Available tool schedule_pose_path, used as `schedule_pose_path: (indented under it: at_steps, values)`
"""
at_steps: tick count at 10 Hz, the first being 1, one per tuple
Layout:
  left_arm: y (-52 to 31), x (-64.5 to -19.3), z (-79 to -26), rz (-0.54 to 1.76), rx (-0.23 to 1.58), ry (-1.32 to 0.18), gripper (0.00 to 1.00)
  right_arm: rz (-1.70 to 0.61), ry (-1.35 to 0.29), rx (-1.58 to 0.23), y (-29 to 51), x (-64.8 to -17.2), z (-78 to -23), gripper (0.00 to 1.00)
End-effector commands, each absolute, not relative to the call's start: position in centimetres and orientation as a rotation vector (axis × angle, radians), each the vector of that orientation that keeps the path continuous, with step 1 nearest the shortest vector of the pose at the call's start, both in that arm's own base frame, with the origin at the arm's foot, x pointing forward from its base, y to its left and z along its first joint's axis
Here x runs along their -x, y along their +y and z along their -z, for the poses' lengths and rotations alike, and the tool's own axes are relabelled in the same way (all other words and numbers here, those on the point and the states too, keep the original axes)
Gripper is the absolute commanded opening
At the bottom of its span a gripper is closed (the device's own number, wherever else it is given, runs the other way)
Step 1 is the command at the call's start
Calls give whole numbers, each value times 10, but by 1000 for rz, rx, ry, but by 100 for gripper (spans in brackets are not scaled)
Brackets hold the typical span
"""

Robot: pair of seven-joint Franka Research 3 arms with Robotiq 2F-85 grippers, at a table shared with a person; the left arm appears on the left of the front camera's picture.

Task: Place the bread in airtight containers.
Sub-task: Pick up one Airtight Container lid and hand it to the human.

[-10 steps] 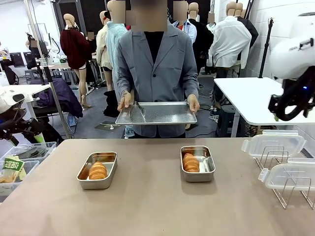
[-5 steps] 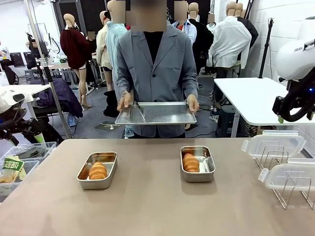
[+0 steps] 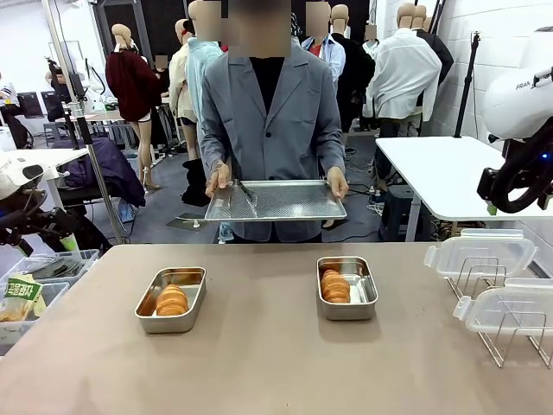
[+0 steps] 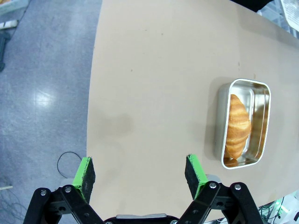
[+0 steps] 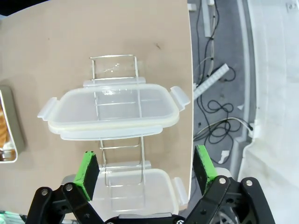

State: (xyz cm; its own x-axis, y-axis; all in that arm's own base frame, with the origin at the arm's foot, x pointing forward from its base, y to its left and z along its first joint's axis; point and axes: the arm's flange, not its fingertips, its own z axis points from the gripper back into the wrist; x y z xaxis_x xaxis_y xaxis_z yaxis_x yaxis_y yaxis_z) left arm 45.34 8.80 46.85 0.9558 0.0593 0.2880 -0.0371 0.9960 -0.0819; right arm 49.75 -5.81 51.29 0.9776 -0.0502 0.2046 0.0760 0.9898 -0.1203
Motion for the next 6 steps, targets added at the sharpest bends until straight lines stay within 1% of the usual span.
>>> schedule_pose_path:
  at_steps: [1, 6]
  values:
    - [88, -453, -470, -68, 77, -296, 100, 84, -198, 144, -56, -497, -511, 100]
    - [88, -453, -470, -68, 77, -296, 100, 84, -198, 144, -56, -497, -511, 100]
